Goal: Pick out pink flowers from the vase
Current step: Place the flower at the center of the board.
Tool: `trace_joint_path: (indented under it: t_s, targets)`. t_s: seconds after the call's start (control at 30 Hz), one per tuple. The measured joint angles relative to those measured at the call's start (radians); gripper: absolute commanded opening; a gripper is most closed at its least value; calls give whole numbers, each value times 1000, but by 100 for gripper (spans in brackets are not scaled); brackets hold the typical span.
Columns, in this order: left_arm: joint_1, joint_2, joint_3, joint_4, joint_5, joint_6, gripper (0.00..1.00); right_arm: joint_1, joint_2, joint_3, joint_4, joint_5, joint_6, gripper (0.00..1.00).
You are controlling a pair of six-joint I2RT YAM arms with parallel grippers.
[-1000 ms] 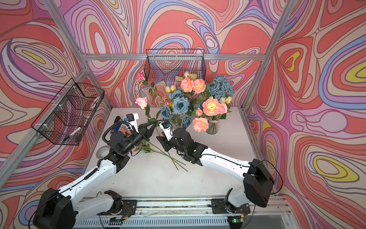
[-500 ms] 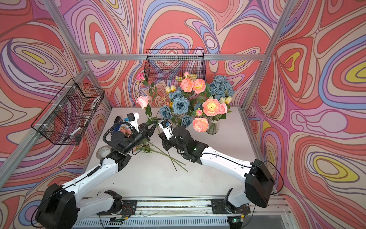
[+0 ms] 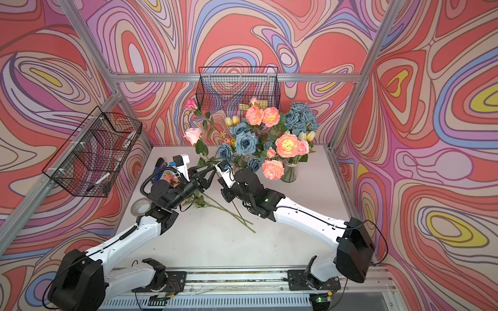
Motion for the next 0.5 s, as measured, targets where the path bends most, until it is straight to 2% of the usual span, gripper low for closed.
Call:
trace_joint_path:
  t_s: [0.07, 0.4, 0.43, 0.5]
  targets:
    - [0, -3, -21, 0, -4, 2, 79, 0, -2, 3, -9, 16, -18, 0]
    - [0, -71, -103, -4, -33, 3, 83, 0, -2, 37, -55, 88, -100, 0]
    - [0, -77, -113, -12, -35, 3, 86, 0, -2, 42, -64, 94, -108, 0]
    - [0, -85, -125, -37, -42, 3, 100, 0, -1, 51, -76, 103, -121, 0]
